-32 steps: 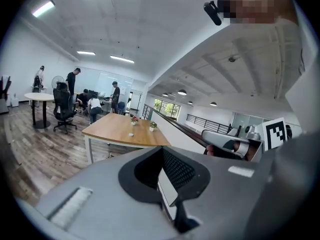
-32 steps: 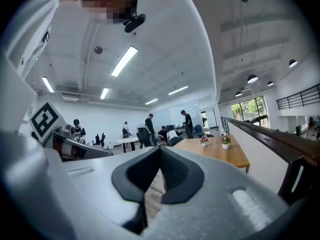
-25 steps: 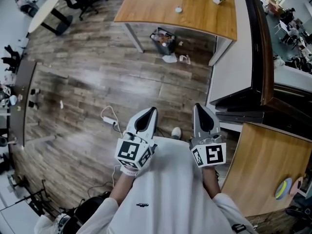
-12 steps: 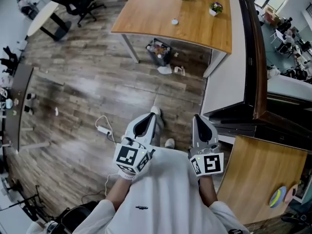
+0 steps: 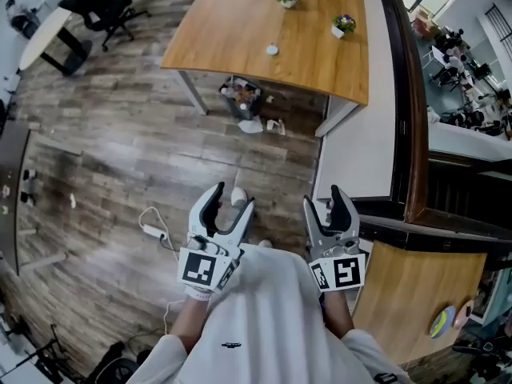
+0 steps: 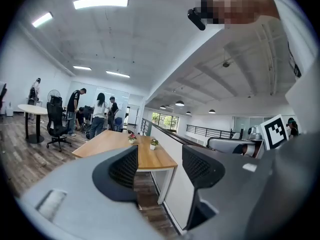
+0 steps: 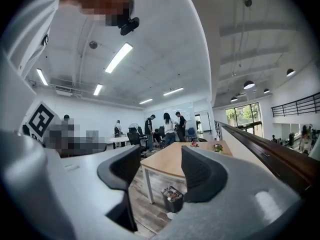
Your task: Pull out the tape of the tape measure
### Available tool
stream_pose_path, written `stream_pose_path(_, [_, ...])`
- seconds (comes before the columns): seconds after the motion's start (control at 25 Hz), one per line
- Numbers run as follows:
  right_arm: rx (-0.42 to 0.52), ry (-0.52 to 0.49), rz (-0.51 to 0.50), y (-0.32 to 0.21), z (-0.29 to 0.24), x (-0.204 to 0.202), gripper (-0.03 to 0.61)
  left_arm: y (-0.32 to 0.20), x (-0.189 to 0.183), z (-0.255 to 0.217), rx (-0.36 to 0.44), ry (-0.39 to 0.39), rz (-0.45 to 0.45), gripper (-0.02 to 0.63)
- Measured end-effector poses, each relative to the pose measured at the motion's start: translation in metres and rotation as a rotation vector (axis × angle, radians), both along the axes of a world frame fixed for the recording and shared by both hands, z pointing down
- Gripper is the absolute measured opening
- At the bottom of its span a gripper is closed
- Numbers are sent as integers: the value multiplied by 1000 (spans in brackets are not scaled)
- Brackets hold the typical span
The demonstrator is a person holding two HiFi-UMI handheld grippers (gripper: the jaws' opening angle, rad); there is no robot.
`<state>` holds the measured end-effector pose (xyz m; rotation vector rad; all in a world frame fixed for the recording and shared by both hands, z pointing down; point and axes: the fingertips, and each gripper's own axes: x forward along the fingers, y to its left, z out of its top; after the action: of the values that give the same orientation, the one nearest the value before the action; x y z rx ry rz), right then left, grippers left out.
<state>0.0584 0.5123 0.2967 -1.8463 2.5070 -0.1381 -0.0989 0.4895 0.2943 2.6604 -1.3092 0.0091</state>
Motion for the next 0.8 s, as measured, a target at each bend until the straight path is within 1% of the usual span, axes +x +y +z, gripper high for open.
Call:
stream_pose_path(0.04, [-4,0,3,-11,-1,-2,256,-11,-1,-1,4,0,3,280])
stream_pose_path(0.12, [-14,3,4,-31,-5,-5,262,-31,-1,-6,10,5,16,298])
stream_pose_path(0.28, [-20,9,6,-78,-14,-17,272,-74,-6,-17,17,33,35,302])
stream_pose_path(0.48, [4,6,28,-133,-26,-31,272,-124,-14,-20,14,-13,114,302])
stream_pose_path(0.68, [31,3,35,-177,-35,-51,272,-174,-33,-29,59,-3,120,304])
stream_pose_path(0.8, [28,3,43,-199,-31,-57,272,-198,-40,-30,56,-15,116,304])
